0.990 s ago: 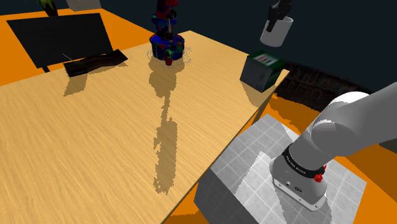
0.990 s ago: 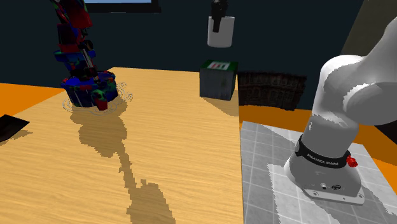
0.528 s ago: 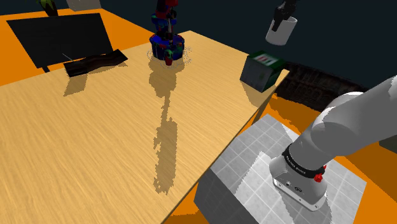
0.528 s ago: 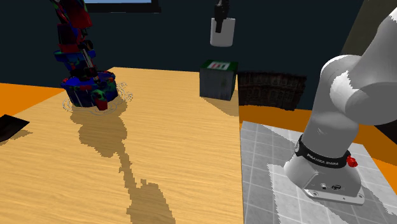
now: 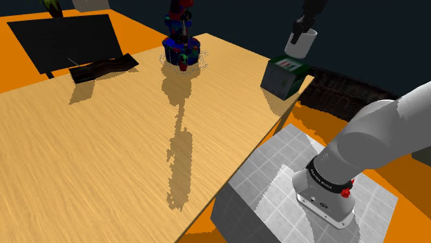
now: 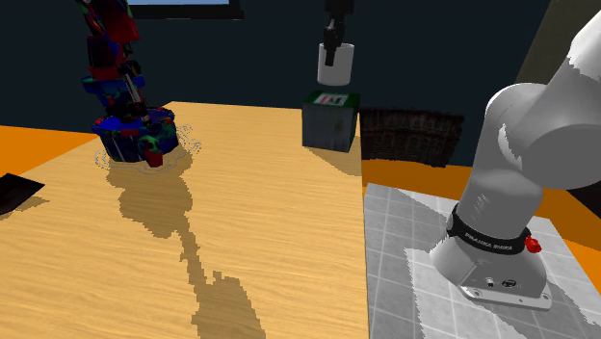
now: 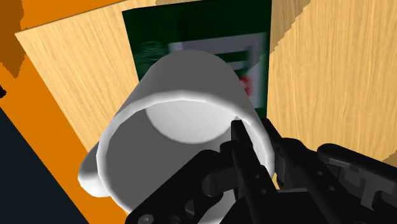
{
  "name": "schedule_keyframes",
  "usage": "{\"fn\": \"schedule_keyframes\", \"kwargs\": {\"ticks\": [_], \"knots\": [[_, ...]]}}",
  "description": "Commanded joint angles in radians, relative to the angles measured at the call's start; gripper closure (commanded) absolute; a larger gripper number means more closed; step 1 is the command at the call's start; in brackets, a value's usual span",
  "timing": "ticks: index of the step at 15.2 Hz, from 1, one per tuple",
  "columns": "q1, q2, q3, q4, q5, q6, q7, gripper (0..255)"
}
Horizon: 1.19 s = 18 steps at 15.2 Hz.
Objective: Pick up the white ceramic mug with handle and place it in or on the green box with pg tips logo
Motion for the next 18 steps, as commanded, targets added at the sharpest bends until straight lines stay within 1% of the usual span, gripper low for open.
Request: {"fn": "schedule_keyframes", "kwargs": {"ticks": [1,7,14,15,18], "knots": [[0.0,0.005,-0.004,-0.021,0.0,0.027,-0.001,255],[-0.002,0.017,-0.016,-0.085,-0.002,0.102,-0.004,255],[-0.002,0.017,-0.016,-0.084,-0.002,0.102,-0.004,255],[-0.002,0.017,-0.016,-0.084,-0.002,0.102,-0.004,0],[-0.002,0.017,-0.016,-0.084,-0.002,0.102,-0.004,0]]}}
